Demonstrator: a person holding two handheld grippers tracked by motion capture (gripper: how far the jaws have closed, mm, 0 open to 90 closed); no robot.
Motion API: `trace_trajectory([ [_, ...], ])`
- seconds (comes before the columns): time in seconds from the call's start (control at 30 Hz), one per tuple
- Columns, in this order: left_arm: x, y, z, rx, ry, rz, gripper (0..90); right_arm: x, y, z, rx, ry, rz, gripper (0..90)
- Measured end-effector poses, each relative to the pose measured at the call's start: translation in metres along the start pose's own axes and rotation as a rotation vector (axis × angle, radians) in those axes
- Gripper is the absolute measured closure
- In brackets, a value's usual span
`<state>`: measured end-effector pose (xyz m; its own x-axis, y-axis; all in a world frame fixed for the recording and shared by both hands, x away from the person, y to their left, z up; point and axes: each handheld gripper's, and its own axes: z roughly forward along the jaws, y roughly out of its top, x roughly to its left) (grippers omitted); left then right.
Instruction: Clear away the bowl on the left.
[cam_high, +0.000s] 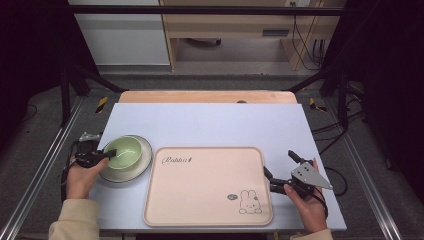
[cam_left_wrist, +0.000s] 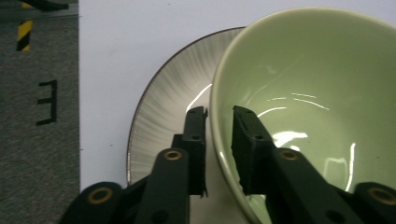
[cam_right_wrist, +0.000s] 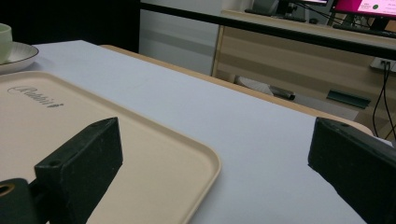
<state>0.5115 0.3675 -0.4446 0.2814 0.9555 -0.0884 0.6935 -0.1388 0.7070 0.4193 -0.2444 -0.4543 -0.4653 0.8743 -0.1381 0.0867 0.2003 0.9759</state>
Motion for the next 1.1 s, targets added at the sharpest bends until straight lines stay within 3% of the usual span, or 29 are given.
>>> trace_trajectory([
  [0.1, 0.0, 0.0, -0.001, 0.005, 0.013, 0.0, 80.5, 0.0, 0.0, 0.0, 0.001, 0.0, 0.001, 3.1],
  [0.17, 0.0, 0.0, -0.003, -0.027, -0.026, -0.04, 82.8, 0.0, 0.0, 0.001, 0.001, 0.0, 0.001, 3.2],
  [0.37, -0.004, 0.004, -0.011, -0.069, -0.034, -0.04, 82.9, 0.0, 0.0, 0.0, -0.006, -0.002, 0.003, 3.1],
  [0.47, -0.007, 0.006, -0.015, -0.082, -0.018, -0.019, 82.3, 0.0, 0.0, 0.0, -0.003, 0.001, 0.003, 3.1],
  [0.7, -0.004, 0.009, -0.025, -0.151, -0.066, -0.086, 82.0, 0.001, 0.001, 0.001, -0.006, 0.007, 0.0, 3.1],
  [0.87, -0.01, 0.012, -0.028, -0.158, -0.082, -0.084, 81.8, 0.002, 0.001, 0.0, -0.007, 0.005, 0.002, 3.1],
  [1.1, -0.024, 0.018, -0.029, -0.155, -0.104, -0.05, 81.8, 0.001, 0.001, 0.001, -0.007, 0.007, 0.002, 3.1],
])
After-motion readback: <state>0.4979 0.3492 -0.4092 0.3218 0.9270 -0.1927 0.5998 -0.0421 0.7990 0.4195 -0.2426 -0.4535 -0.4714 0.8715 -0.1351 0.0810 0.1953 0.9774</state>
